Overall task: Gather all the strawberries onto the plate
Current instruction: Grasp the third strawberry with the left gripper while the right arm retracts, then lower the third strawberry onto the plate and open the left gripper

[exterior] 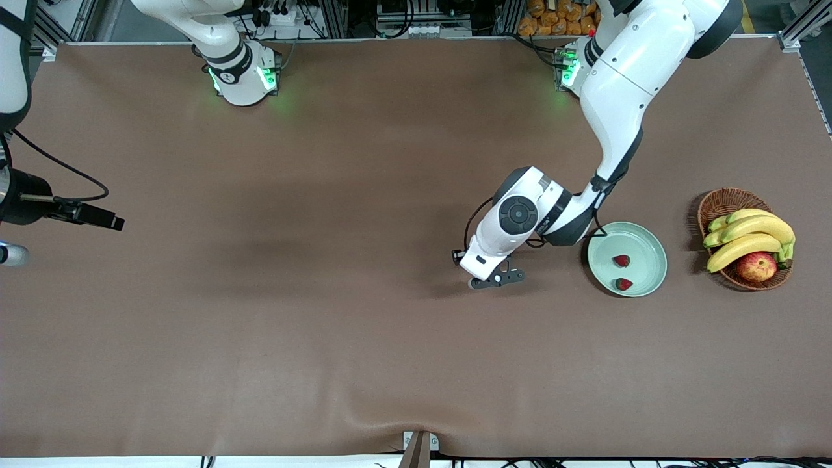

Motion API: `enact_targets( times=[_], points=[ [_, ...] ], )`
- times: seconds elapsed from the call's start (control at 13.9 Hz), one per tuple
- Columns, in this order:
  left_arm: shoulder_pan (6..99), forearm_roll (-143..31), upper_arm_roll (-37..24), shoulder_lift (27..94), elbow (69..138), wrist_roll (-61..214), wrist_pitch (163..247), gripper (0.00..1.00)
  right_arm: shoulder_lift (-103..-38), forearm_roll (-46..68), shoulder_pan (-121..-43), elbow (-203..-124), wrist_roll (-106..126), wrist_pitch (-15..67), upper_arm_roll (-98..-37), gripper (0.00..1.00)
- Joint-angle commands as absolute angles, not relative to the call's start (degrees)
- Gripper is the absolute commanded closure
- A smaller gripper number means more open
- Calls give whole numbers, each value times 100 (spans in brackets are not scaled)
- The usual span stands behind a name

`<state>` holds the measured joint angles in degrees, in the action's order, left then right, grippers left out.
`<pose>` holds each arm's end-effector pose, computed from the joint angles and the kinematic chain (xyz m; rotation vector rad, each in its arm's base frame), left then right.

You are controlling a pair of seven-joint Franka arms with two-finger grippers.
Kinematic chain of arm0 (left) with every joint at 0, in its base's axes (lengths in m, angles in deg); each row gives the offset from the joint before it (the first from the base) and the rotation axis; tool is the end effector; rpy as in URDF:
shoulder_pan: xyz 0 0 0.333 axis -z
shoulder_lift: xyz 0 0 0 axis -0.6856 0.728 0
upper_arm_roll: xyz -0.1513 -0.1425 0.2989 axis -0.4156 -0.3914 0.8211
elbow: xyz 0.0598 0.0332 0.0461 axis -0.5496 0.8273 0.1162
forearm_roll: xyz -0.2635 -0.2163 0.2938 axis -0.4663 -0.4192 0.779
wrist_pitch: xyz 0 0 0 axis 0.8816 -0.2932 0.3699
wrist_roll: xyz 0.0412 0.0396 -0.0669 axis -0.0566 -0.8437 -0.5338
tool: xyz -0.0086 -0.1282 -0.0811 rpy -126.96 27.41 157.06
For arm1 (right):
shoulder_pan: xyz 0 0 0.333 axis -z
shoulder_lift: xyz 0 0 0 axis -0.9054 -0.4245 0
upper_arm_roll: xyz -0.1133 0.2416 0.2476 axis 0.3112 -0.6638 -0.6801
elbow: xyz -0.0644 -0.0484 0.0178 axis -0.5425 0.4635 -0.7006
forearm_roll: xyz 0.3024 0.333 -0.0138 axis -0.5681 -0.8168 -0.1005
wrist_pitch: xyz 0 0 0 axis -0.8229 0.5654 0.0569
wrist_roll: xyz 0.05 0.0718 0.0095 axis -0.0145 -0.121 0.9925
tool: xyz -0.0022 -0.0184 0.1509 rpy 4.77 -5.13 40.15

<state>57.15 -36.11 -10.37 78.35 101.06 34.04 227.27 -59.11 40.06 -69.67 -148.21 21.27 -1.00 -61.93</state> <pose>0.6230 -0.4191 0.1317 2.9975 0.2821 -0.0919 0.6716 -0.0396 0.5498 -3.0178 0.3347 0.1880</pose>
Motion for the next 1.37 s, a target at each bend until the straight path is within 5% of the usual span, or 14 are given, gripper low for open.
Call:
enact_targets(
  times=[0.0,0.07,0.22,0.36,0.5,1.01,1.29],
  points=[
    [5814,-3444,-970,7858,10113,3287,22796,46,-5664,4145,-7007,-15105,2130,25,-6224,0],
    [5805,-3436,-970,7849,10113,3287,22796,50,-5673,4180,-6998,-15096,2121,25,-6224,0],
    [5796,-3444,-970,7840,10113,3287,22796,84,-5708,4311,-6998,-14974,2112,-10,-6224,0],
    [5752,-3444,-970,7831,10113,3287,22779,86,-5760,4286,-6963,-14833,2104,-28,-6224,0],
    [5752,-3444,-979,7814,10113,3287,22779,100,-5875,4277,-6701,-14535,2095,-141,-6355,0],
    [5226,-3532,-1127,6909,10131,3058,21550,100,-5525,4752,-6023,-14585,2173,-583,-7349,0],
    [4997,-3524,-1146,6698,10157,3006,20593,100,-4541,4760,-6084,-16103,2183,497,-7375,0]
  ],
)
